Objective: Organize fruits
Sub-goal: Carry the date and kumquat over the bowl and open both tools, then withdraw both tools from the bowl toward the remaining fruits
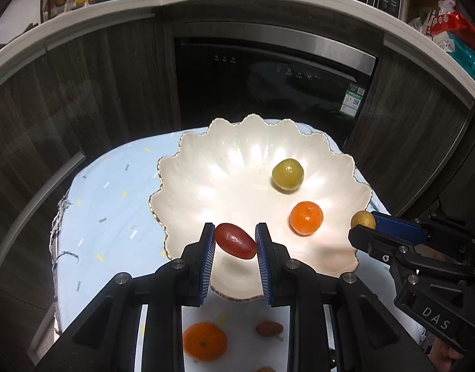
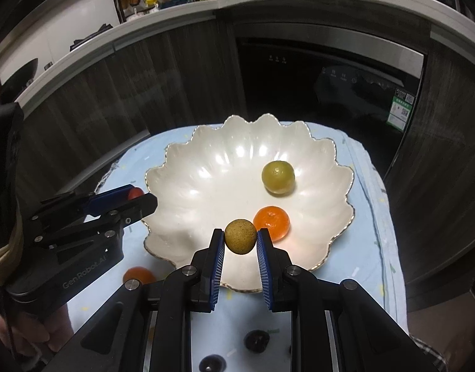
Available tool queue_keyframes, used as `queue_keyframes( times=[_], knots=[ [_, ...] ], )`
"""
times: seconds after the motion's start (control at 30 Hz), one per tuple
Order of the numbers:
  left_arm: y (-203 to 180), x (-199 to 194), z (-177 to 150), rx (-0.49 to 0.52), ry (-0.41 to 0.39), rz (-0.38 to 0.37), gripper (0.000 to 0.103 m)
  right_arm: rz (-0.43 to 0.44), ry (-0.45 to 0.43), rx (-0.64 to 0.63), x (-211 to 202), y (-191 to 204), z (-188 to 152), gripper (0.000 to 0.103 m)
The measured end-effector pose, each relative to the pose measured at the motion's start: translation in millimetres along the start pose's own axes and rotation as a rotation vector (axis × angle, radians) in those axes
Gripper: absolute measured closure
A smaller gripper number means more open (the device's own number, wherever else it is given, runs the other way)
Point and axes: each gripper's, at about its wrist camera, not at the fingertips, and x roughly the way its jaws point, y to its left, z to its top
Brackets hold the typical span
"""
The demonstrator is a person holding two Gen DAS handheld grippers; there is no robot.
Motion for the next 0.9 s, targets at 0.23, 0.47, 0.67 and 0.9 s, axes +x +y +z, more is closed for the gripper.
queue_keyframes(
  times=[0.23, 0.47, 0.67, 0.9],
  knots=[
    [3, 20, 3, -0.002, 0.035, -0.010, 0.076, 0.007, 0.050, 0.009, 19, -3, -3, 0.080],
    [3, 24, 3, 0.012, 0.040, 0.008, 0.051, 0.008, 0.078, 0.019, 27, -7, -6, 0.079],
    [3, 20, 2, 0.029, 0.026, 0.060, 0.037, -0.011, 0.085, 0.009, 26, -7, -5, 0.060],
    [9, 5, 2, 0.001, 0.000, 0.083, 0.013, -0.050, 0.038, 0.005, 13, -5, -2, 0.038]
  ],
)
